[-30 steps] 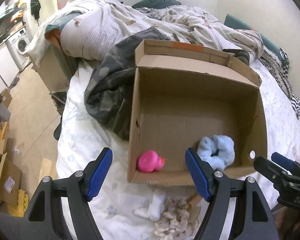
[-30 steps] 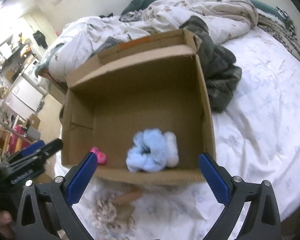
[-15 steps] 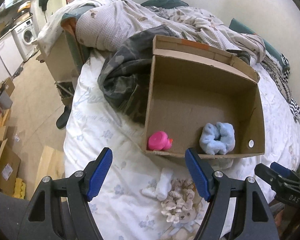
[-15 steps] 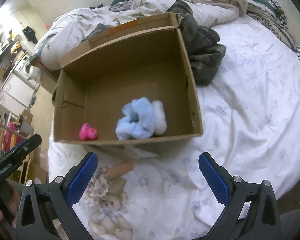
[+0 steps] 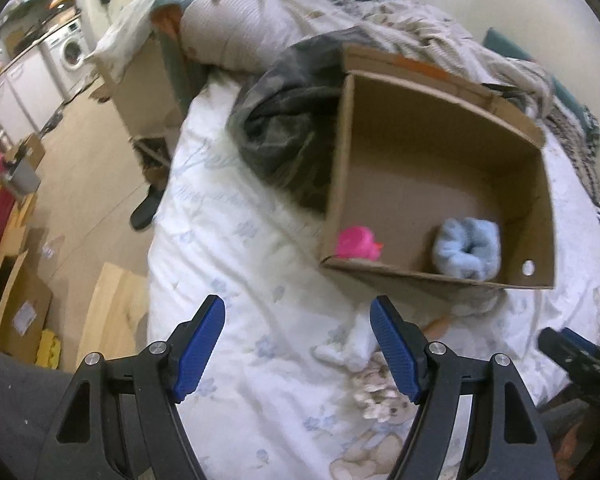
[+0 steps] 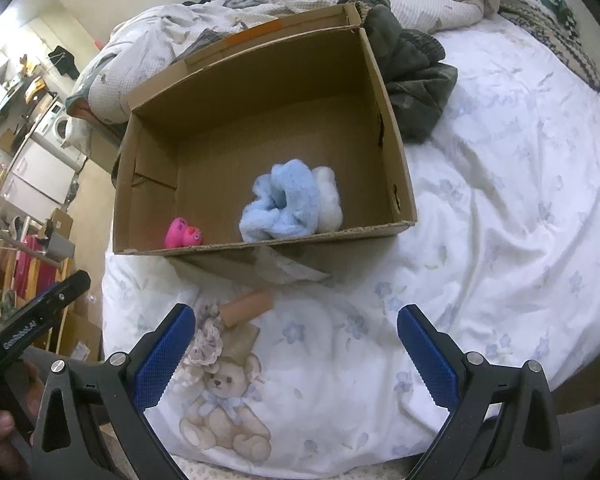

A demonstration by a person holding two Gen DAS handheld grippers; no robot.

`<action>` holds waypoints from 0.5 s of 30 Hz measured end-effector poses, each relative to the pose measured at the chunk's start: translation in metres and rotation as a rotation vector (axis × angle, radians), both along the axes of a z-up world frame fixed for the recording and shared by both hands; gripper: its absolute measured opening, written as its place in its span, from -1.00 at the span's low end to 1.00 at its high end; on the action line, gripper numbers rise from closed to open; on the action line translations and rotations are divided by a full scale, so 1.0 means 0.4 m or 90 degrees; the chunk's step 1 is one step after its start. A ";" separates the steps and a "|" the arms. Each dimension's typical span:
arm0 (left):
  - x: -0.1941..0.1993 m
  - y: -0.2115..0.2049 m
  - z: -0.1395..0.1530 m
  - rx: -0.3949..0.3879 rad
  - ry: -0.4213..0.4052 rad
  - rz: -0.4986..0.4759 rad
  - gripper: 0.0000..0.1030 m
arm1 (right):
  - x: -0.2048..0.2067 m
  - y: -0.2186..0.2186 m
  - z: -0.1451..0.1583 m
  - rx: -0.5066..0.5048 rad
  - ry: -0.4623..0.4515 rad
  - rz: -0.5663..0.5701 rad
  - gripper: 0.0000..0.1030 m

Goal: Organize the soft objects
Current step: 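Move the left tool down to the white sock and close on it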

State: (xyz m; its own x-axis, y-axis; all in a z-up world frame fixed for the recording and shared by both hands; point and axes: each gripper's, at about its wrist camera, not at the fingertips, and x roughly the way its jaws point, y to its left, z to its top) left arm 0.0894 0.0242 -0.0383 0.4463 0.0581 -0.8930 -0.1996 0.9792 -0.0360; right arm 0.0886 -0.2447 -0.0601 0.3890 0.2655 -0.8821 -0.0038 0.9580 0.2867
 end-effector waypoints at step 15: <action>0.070 -0.043 -0.201 -0.143 0.184 -0.031 0.16 | 0.013 -0.072 -0.037 0.103 0.039 -0.054 1.00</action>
